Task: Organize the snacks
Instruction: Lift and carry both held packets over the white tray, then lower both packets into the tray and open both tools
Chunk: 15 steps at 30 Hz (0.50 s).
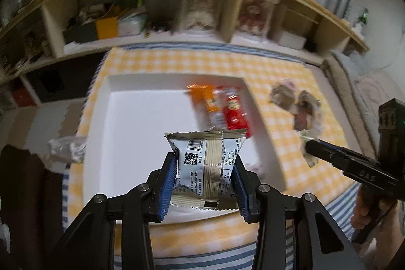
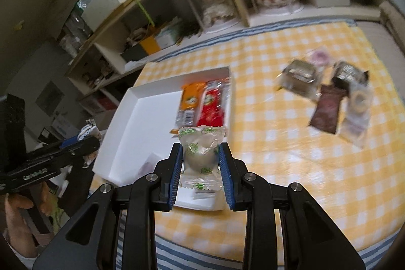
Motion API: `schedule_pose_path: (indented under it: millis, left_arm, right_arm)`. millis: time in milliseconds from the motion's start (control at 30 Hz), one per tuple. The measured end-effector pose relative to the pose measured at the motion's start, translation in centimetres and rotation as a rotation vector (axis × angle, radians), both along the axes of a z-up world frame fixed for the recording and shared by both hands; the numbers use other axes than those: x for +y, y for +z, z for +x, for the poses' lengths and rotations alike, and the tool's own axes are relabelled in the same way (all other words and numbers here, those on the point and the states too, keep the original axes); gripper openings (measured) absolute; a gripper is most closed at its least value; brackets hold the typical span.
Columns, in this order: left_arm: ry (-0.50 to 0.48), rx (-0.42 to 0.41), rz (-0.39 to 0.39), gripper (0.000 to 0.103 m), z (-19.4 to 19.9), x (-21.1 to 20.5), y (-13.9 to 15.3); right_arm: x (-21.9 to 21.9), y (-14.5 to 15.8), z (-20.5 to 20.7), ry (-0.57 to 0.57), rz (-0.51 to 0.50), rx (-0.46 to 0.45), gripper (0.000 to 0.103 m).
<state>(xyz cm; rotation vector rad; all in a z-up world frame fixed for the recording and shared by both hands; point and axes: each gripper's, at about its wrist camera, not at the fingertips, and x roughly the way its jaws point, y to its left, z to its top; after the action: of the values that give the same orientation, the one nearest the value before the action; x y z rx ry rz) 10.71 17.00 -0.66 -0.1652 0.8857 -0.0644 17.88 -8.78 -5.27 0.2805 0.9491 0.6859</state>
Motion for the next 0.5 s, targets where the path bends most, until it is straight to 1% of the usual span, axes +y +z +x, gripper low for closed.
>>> schedule_pose_path:
  millis: [67, 133, 300, 433, 500]
  left_arm:
    - [0.018, 0.04, -0.005, 0.042, 0.0, 1.0, -1.1]
    - [0.038, 0.085, 0.009, 0.042, 0.3, 2.0, -2.3]
    - [0.059, 0.189, 0.009, 0.042, 2.6, 3.3, -4.9]
    - [0.063, 0.249, 0.032, 0.042, 4.1, 3.8, -6.7]
    - [0.062, 0.262, 0.038, 0.042, 5.0, 3.6, -7.2]
  right_arm:
    - [1.1, -0.6, 0.0, 0.019, 0.003, 0.025, 0.03]
    - [2.4, -1.5, 0.1, 0.038, 0.008, 0.055, 0.03]
    - [5.5, -3.8, 0.2, 0.083, 0.017, 0.131, 0.03]
    - [7.2, -4.8, 0.0, 0.111, -0.002, 0.143, 0.03]
    - [7.8, -5.3, -0.2, 0.124, -0.012, 0.147, 0.03]
